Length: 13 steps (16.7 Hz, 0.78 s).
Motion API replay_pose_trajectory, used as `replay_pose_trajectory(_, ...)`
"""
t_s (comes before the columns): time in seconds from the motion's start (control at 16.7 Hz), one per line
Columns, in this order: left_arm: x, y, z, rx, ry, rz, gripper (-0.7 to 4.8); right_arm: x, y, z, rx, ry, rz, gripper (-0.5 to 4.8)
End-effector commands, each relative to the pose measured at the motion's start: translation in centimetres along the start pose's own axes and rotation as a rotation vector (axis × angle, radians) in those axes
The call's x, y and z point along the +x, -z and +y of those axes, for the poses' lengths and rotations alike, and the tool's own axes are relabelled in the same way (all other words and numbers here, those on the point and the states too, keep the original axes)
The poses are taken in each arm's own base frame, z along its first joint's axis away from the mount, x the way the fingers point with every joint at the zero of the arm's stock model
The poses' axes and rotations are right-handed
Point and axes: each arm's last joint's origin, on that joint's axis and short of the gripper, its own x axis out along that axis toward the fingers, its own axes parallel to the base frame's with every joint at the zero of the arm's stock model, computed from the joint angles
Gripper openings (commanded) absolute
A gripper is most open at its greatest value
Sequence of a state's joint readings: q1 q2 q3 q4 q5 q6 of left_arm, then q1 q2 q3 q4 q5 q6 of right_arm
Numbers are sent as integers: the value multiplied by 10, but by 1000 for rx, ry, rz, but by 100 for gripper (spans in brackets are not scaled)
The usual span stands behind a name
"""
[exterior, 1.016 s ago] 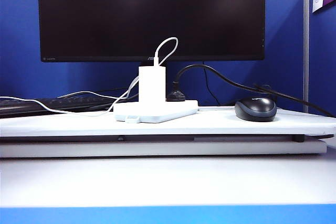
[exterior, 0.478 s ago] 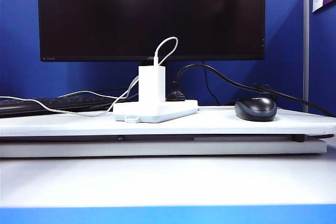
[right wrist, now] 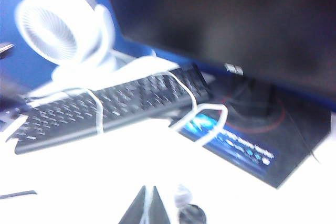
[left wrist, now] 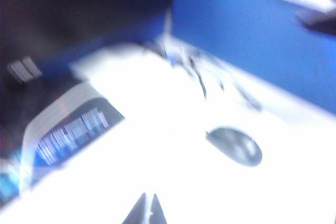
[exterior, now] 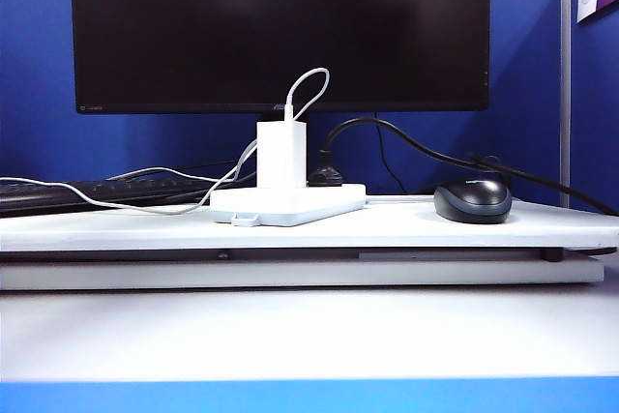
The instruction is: Unplug the white charger from the socket, then place it next to the socket.
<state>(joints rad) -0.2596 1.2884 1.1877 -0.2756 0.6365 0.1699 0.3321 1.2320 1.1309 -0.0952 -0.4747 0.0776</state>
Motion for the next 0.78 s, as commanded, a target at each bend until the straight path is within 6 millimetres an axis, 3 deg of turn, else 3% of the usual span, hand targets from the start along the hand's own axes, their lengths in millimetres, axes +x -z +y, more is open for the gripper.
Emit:
replay_pose_trajectory(0.06,4,8,-2,-34,-82,105,-5,26,13,-1,5,-32,51,-1)
replay_pose_trajectory(0.3,14,16,-1,-55,-62,151,-5,60,32,-4,-95,-78,91,2)
replay_pose_trajectory(0.36,16,18,0,-66,-60,163,-5,63,35,-4,-119,-86,101,37)
replay_pose_trajectory(0.48,22,23,4,-76,-78,187,-5,70,41,-2,-183,-99,120,315)
replay_pose_trajectory(0.54,26,25,6,-80,-78,194,-5,72,43,-3,-211,-102,127,369)
replay_pose_trajectory(0.78,41,36,15,-81,-65,233,-5,87,59,-10,-221,-113,178,368)
